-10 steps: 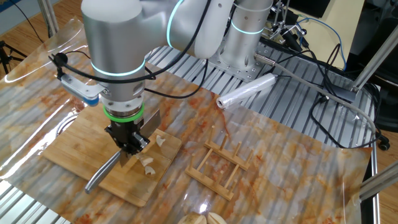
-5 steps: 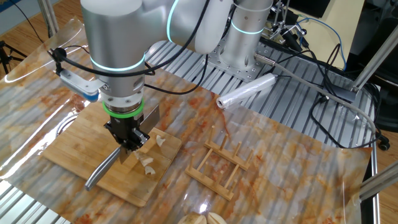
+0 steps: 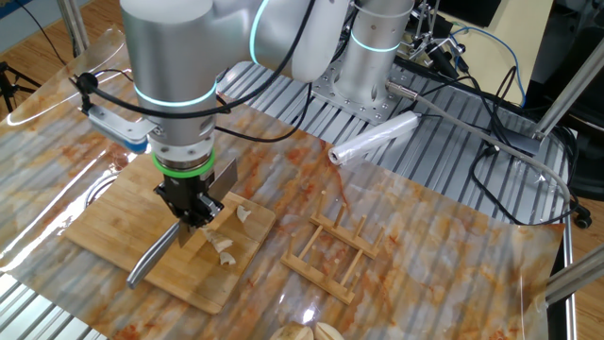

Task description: Slice the lotus root

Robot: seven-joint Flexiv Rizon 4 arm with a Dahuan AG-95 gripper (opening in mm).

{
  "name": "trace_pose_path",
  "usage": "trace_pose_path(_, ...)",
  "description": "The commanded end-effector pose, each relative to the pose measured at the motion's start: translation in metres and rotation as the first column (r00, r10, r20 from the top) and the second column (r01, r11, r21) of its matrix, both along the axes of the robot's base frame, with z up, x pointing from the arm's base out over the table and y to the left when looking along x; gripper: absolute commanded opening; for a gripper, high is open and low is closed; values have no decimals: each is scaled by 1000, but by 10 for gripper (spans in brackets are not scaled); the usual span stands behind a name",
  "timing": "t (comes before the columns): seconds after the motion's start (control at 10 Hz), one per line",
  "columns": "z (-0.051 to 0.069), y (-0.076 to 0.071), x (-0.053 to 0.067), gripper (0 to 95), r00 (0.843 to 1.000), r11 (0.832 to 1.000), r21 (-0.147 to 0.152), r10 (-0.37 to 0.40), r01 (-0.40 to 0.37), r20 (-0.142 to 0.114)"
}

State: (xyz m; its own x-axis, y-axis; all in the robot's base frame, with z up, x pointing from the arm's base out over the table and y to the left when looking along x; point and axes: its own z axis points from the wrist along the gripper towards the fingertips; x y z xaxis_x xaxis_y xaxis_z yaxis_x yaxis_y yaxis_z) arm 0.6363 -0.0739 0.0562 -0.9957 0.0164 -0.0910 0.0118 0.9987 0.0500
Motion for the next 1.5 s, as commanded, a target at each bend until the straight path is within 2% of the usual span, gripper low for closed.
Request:
trace_pose_path(0.1,1,-1,-1,0,1000,1000,-4,0,0,1)
trace_pose_path(1.1,1,3,-3,0,1000,1000,1,1,-1,3)
trace_pose_path(1.5,-10,6,0,0,1000,1000,-7,12,-12,4)
